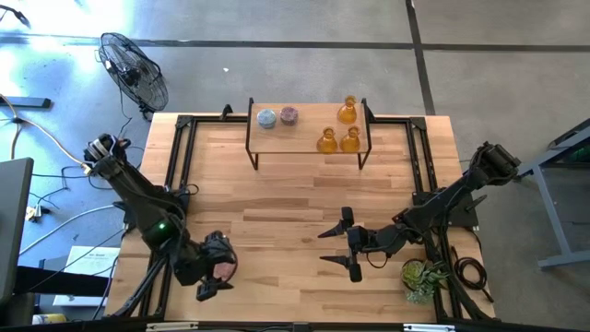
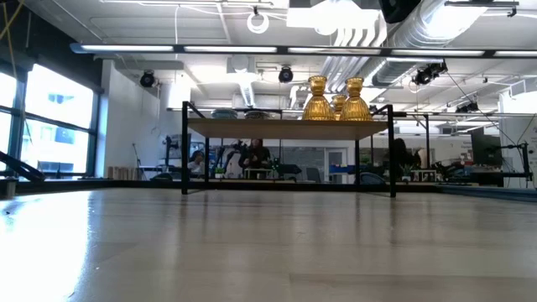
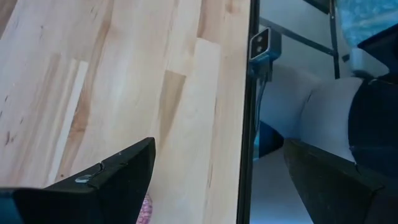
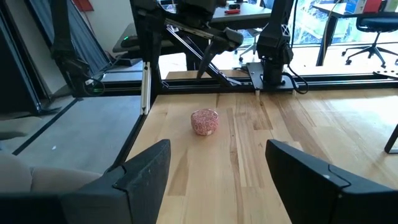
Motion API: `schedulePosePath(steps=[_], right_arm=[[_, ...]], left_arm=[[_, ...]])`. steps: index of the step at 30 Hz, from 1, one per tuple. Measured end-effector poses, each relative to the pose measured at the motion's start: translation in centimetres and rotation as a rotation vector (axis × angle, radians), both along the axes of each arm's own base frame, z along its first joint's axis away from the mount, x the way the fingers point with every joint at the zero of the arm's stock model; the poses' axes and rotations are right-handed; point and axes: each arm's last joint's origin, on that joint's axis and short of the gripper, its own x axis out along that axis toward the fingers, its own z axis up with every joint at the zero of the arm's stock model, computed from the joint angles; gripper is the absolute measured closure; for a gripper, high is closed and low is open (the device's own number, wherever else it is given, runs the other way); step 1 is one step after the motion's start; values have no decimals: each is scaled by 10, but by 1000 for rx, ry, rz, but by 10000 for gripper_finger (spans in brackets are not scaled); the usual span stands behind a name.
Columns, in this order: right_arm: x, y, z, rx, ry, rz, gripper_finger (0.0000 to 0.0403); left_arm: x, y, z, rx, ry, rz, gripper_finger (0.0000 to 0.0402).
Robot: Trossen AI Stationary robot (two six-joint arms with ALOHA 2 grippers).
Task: Pick & Place candle stick holders
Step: Put the pink patterned candle on the shelf
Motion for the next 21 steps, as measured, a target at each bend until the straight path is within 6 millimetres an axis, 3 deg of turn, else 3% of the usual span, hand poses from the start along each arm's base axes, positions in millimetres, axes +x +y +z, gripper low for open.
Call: schedulePosePath(steps=[16,21], right_arm=[[0,0,-1,-5,13,-1,144],[0,0,-1,-5,13,-1,144]], left_arm=[[2,3,-1,-12,31,-12,53],[1,2,-1,-39,57,-33,17]])
